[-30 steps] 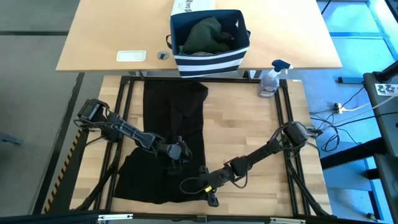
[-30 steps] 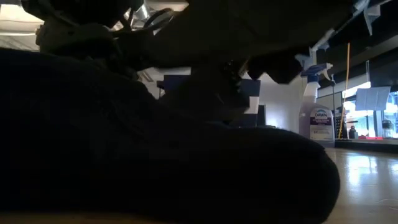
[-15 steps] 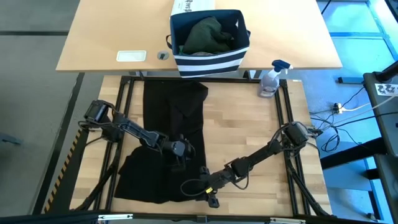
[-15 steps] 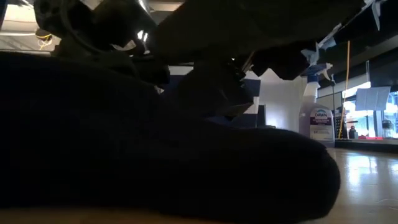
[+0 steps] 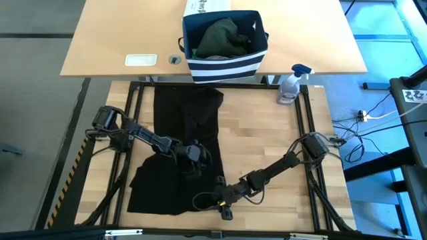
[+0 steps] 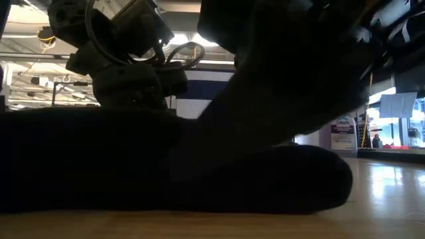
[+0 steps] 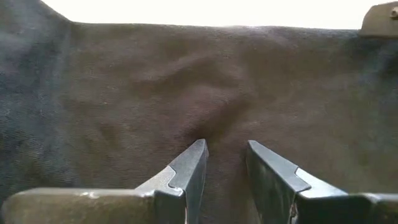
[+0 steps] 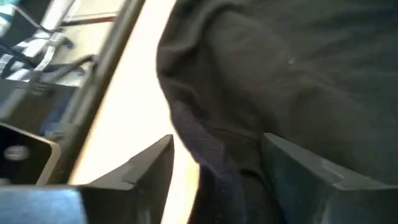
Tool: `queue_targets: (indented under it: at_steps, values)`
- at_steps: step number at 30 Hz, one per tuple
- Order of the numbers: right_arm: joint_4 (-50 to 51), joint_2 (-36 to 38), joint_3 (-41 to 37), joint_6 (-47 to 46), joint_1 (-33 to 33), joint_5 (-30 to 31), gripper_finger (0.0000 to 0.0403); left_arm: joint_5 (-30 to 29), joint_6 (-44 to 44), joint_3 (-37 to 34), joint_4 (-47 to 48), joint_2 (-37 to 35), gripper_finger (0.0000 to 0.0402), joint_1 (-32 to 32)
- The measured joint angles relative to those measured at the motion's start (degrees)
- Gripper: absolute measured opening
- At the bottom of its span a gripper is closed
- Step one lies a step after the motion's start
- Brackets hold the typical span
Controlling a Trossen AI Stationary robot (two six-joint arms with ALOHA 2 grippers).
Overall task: Fold Laundry from Bin
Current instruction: Fold the black shirt
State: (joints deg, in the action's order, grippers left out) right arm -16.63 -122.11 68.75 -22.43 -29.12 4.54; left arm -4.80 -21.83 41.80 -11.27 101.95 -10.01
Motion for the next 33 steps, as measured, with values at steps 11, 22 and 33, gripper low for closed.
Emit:
queue_targets:
  at_steps: [11,22,33]
  values:
    - [6.05,1.45,0.0,-1.2,-0.09,5.25,0.0026,-1.52,-0.02,-0.02,0.2,0.02,0.0113,2.04]
    - [20.95,8.62,-0.02,-9.16,-3.68,26.8,0.0009,-2.85,-0.11,-0.07,0.41,0.04,0.0113,3.27]
    - [22.98,8.92,-0.02,-16.52,-8.03,31.93,0.0005,-6.44,-1.96,-0.07,0.77,0.07,0.0111,3.39]
